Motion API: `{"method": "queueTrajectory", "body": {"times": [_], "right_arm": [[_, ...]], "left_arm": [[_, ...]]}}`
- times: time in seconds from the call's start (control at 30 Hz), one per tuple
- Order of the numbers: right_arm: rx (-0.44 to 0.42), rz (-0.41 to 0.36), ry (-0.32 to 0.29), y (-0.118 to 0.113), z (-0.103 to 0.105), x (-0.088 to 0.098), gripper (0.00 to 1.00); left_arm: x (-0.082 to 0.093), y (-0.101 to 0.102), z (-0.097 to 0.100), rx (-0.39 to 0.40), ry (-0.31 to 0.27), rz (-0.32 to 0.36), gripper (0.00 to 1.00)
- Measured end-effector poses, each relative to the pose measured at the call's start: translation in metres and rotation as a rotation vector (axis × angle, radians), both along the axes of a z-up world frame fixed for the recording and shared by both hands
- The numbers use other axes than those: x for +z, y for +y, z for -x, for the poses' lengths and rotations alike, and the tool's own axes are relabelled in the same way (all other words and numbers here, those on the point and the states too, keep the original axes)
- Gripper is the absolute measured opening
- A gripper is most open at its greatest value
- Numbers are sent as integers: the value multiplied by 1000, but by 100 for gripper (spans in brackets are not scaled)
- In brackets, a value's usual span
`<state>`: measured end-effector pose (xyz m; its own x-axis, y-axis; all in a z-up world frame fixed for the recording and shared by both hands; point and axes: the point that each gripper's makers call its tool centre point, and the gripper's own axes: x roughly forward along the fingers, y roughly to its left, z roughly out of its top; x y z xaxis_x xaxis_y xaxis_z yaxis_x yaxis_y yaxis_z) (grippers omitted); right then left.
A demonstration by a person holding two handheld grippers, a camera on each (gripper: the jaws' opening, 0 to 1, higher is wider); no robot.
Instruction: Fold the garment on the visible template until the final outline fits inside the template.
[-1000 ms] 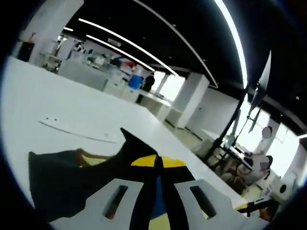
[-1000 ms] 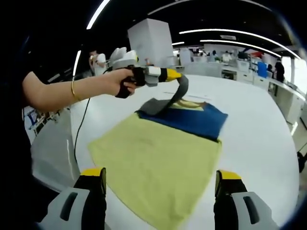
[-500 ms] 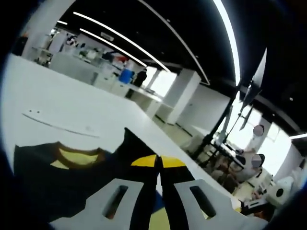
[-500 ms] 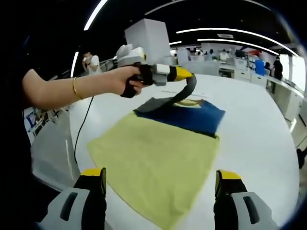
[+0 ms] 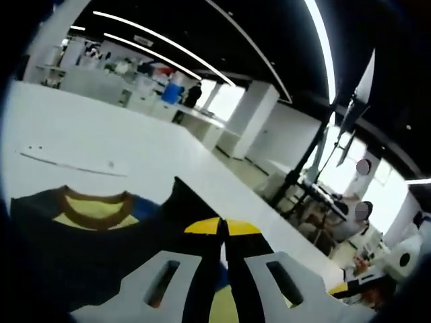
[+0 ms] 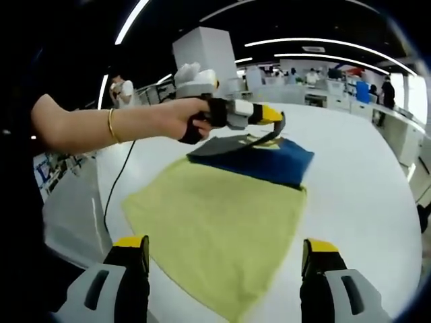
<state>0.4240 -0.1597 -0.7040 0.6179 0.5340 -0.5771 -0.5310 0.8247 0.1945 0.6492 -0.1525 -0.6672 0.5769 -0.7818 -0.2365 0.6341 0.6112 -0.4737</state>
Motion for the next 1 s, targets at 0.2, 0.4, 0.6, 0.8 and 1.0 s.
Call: {"method": "queueTrajectory", "body": {"times": [0.2, 0.4, 0.6, 0.8, 1.0], "right_arm": [[-19, -9, 5, -4, 2, -3, 93], [-22, -12, 8, -6, 3, -5, 93], [-39, -25, -1, -6, 0, -3, 93], [-30, -26, -5, -1, 0, -4, 93], [-31, -28, -9, -1, 2, -4, 93]], "left_arm": [[-20, -15, 8, -37, 35, -45, 0], [-40, -25, 13, -53, 67, -78, 0], [-62, -28, 18, -64, 114, -130, 0], [-81, -34, 20, -74, 181, -120, 0], [-77, -38, 30, -145, 109, -148, 7]]}}
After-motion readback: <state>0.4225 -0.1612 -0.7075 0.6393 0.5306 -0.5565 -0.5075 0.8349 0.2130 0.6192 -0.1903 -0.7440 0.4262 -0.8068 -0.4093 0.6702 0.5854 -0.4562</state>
